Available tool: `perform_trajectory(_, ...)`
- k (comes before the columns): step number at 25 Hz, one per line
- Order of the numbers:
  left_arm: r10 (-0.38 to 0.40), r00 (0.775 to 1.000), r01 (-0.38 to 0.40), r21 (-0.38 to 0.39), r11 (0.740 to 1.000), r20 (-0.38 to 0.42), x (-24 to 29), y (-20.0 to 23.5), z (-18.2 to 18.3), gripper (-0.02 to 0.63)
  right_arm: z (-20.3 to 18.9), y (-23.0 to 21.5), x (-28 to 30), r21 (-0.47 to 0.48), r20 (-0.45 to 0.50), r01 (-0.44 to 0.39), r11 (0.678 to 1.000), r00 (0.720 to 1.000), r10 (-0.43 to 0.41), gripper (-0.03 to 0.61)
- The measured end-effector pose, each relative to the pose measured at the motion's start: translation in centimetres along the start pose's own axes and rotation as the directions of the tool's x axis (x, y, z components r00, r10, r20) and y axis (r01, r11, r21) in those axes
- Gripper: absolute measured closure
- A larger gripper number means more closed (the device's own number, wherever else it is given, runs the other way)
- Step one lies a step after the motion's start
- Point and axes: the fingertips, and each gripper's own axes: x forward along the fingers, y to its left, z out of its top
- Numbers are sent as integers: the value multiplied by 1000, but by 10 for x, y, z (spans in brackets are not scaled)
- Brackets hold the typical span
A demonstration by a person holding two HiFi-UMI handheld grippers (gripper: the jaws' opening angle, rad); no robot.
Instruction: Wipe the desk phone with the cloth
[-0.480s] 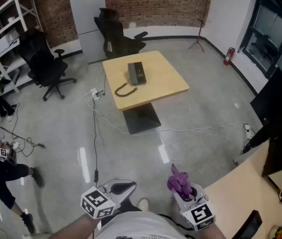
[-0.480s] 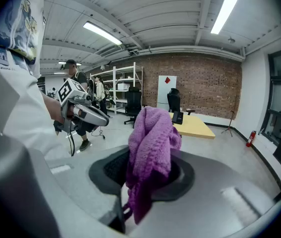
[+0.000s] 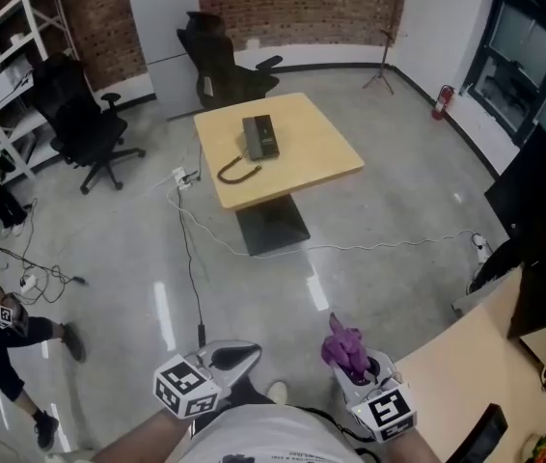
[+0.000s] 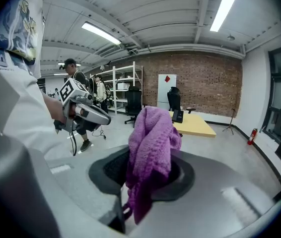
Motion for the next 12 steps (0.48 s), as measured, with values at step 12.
perform_trajectory(12, 26, 999, -27, -16, 1000, -40, 0, 23, 3, 569, 4, -12, 25, 24, -15, -45, 999, 999, 45, 474)
